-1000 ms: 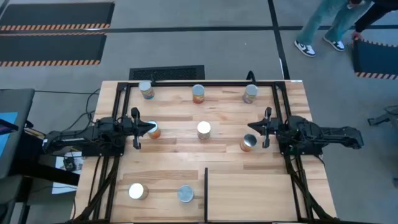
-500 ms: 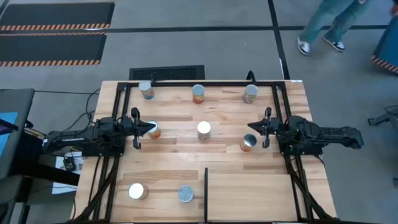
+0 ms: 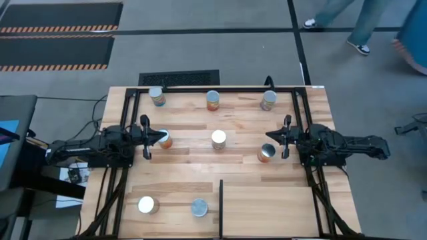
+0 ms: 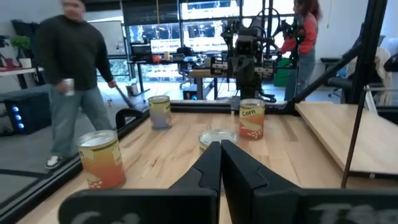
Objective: Pick and place cans onto a shelf
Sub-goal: Put the top canned green beans on the shelf
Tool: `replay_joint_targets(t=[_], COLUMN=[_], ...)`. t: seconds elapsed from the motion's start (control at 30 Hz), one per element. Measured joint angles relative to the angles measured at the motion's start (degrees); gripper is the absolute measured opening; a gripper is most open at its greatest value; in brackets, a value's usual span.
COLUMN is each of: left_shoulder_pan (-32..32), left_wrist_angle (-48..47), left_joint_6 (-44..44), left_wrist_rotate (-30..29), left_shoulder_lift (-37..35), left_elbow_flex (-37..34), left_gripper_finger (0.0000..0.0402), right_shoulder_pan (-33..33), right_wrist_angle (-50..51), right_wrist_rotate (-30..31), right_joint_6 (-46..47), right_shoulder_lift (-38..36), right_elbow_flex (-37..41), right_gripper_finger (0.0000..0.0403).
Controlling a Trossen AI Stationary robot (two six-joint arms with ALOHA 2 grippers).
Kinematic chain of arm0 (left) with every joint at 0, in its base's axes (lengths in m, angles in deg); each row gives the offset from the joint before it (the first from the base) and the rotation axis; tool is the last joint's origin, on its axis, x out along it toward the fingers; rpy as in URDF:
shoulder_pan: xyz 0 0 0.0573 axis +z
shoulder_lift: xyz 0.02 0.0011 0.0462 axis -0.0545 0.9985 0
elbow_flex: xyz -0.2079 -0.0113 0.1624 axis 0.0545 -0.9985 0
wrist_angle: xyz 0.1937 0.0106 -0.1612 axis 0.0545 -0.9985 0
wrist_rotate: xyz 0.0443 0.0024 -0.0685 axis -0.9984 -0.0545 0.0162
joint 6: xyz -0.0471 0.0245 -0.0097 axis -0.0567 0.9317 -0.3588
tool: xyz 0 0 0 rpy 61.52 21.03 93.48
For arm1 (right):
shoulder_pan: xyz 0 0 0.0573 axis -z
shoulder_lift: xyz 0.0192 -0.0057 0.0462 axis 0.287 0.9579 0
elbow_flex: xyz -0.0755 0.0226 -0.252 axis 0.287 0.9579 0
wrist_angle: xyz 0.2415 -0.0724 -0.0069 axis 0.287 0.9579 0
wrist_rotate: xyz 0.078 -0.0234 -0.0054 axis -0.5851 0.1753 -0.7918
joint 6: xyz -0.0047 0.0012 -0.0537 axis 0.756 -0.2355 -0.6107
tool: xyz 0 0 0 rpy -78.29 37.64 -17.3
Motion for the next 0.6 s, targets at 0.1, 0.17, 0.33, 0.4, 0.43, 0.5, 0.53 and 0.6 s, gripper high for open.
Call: replay_joint_targets(t=[0.1,0.17,0.33,0.4,0.43,0.5,0.53,0.6], left_shoulder_pan=[0.0,-0.02,0.0,0.0,0.0,-0.12,-0.22,-0.4], left_wrist_angle=[0.78,0.71,1.64,2.3,2.25,1.65,1.71,2.04], left_joint_6=[-2.16,-5.43,-10.36,-8.85,-8.85,-8.97,-8.93,-8.61], left_wrist_rotate=[0.12,0.15,-2.1,-1.69,-1.14,-0.6,-0.34,-0.29], left_shoulder_lift=[0.0,0.0,0.0,0.02,0.28,1.8,2.72,5.19], left_elbow_flex=[-0.02,-0.02,-0.02,0.17,0.35,1.24,1.98,4.05], left_gripper_finger=[0.0,0.0,0.0,0.0,0.0,0.0,0.0,0.0], right_shoulder_pan=[0.0,0.0,0.0,0.0,0.0,0.0,0.0,0.0], right_wrist_angle=[0.0,-0.02,-0.01,0.0,0.0,-0.01,0.0,0.0], right_wrist_rotate=[-0.01,0.0,-0.01,0.0,-0.02,-0.01,-0.01,-0.02], right_joint_6=[0.0,0.0,0.0,0.0,0.0,0.0,0.0,0.0], right_shoulder_lift=[0.0,-0.02,-0.01,0.0,0.0,-0.02,-0.02,-0.02], right_elbow_flex=[0.0,0.0,0.0,0.0,0.0,0.0,0.0,0.0], right_gripper_finger=[0.0033,0.0033,0.0033,0.0033,0.0033,0.0033,0.0033,0.0033])
